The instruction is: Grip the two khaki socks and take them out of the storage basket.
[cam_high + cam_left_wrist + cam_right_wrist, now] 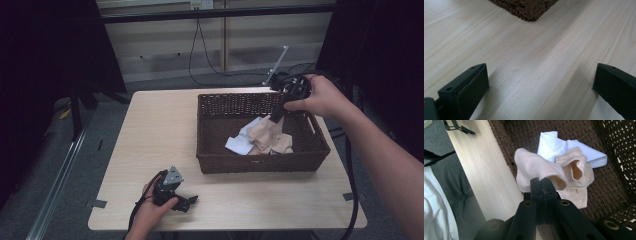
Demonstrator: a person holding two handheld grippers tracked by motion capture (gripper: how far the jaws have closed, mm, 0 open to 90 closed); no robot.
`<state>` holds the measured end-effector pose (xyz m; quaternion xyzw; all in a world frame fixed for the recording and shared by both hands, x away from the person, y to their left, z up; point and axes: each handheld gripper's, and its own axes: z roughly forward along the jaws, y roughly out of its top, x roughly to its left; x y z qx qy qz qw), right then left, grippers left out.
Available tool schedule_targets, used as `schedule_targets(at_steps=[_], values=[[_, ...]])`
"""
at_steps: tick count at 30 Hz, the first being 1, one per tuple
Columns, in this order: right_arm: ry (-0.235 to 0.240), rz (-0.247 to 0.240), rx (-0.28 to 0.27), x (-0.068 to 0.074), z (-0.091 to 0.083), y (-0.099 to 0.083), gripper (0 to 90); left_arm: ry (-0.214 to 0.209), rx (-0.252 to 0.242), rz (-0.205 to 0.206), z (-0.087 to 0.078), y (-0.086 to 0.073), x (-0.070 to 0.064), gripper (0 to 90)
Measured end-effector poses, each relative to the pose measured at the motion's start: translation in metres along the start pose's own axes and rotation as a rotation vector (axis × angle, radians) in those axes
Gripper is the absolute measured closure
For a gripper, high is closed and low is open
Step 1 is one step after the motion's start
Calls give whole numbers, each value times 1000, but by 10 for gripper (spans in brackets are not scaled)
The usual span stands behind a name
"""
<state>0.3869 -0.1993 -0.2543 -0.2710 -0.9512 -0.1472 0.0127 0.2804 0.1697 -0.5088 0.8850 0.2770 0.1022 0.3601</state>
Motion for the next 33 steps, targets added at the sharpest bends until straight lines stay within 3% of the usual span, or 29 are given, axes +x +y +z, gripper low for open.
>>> schedule_targets(at_steps=[5,16,20,33], values=[[8,-34,-8,11,-11,-3,900,0,0,0,0,0,0,0],[39,-119,-1,36,-10,-11,899,0,0,0,0,0,0,0],[45,-126,-21,43,-16,-14,899,0,0,0,0,0,0,0],[39,-155,8,52,-24,-25,899,1,0,0,0,0,0,0]])
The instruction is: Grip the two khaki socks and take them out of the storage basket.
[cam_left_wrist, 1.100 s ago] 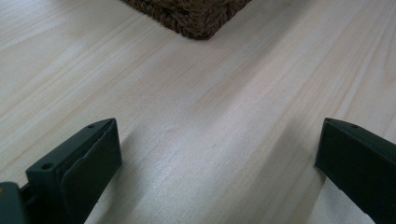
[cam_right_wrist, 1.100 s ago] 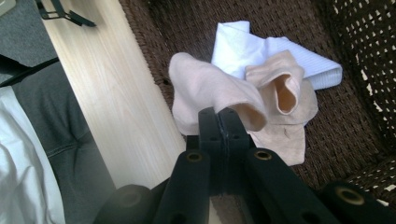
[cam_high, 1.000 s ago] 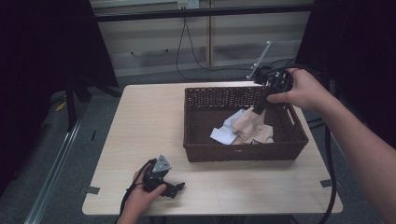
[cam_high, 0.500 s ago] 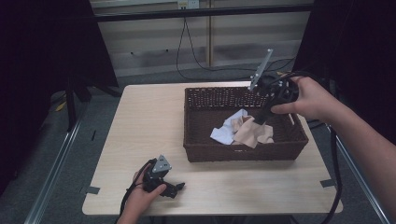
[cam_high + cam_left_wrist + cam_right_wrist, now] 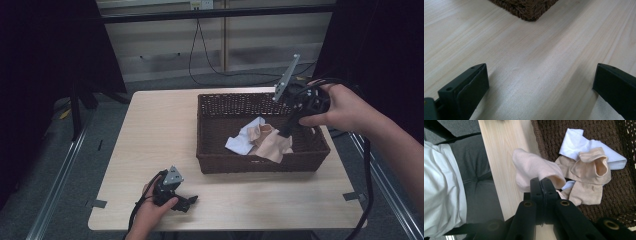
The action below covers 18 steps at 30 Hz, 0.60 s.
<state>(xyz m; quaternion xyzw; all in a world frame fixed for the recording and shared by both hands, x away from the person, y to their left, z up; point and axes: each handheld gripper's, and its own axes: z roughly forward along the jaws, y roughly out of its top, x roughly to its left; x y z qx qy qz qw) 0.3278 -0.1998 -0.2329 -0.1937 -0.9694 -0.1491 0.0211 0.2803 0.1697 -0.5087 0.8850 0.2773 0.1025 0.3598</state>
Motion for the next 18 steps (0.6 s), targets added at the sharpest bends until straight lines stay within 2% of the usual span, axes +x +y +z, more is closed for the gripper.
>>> schedule_targets(at_steps=[4,10,18], values=[[2,-4,-3,4,-3,-1,899,0,0,0,0,0,0,0],[16,-38,-2,11,-2,0,898,-1,0,0,0,0,0,0],[34,-62,9,20,15,-4,898,-1,-1,0,0,0,0,0]])
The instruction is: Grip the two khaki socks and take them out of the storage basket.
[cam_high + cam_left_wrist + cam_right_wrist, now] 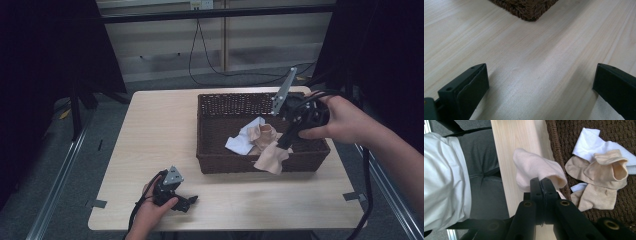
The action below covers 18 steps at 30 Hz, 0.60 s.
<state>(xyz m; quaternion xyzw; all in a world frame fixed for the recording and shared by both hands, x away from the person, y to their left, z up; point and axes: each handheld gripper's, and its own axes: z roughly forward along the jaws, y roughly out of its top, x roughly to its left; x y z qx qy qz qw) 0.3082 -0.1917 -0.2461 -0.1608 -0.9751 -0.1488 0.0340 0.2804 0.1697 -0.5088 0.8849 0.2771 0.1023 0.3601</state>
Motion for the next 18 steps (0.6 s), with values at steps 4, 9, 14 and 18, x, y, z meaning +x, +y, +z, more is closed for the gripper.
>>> schedule_targets(at_steps=[4,9,14,18], values=[[13,-17,12,5,14,-1,898,0,-2,1,0,0,0,0],[26,-37,19,8,36,-3,897,0,0,0,0,0,0,0],[24,-34,50,7,64,-5,897,2,-5,0,0,0,0,0],[19,-38,67,5,80,-5,897,2,-5,0,0,0,0,0]])
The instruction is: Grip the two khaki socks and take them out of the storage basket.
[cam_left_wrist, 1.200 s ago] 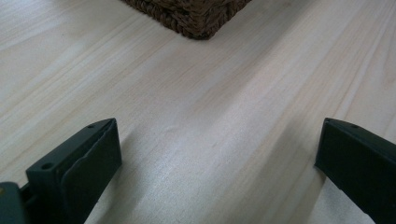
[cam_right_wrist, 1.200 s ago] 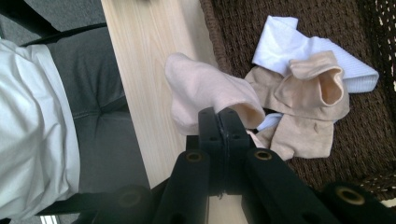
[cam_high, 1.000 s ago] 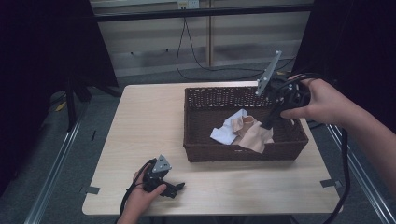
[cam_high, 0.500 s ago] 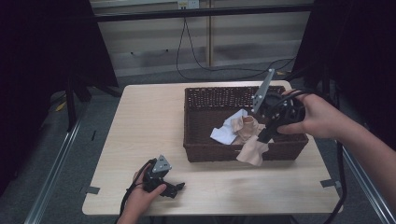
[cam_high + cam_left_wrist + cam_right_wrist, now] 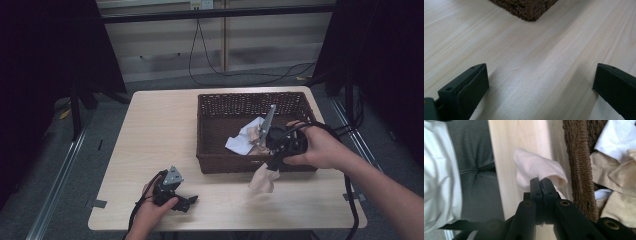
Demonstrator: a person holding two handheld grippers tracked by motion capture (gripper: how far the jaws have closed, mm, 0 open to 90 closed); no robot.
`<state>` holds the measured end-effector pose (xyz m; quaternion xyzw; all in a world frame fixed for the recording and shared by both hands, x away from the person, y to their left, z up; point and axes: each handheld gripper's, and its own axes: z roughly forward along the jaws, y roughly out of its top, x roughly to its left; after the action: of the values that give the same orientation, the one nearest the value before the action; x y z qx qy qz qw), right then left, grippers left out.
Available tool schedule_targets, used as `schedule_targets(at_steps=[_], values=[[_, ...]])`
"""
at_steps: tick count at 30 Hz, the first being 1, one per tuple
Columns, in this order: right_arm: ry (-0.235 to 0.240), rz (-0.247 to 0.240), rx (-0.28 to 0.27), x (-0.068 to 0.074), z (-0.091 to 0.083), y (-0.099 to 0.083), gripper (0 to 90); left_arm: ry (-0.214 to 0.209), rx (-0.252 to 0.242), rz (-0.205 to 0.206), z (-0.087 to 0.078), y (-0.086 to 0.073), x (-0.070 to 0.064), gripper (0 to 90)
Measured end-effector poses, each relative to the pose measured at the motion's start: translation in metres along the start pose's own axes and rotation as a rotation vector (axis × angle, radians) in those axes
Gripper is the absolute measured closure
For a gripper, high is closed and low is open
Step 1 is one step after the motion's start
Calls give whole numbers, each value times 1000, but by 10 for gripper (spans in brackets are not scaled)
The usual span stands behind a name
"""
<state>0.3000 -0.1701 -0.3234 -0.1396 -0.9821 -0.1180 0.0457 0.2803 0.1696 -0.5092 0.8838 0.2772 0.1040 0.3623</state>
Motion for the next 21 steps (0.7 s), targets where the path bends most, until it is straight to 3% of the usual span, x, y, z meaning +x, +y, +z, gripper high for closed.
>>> schedule_targets(at_steps=[11,16,21], values=[[-15,20,45,-6,43,4,886,-3,1,-6,0,0,0,0],[2,40,38,-5,42,5,806,-3,1,-6,0,0,0,0],[3,68,-5,-6,29,5,684,-2,0,-5,0,0,0,0]])
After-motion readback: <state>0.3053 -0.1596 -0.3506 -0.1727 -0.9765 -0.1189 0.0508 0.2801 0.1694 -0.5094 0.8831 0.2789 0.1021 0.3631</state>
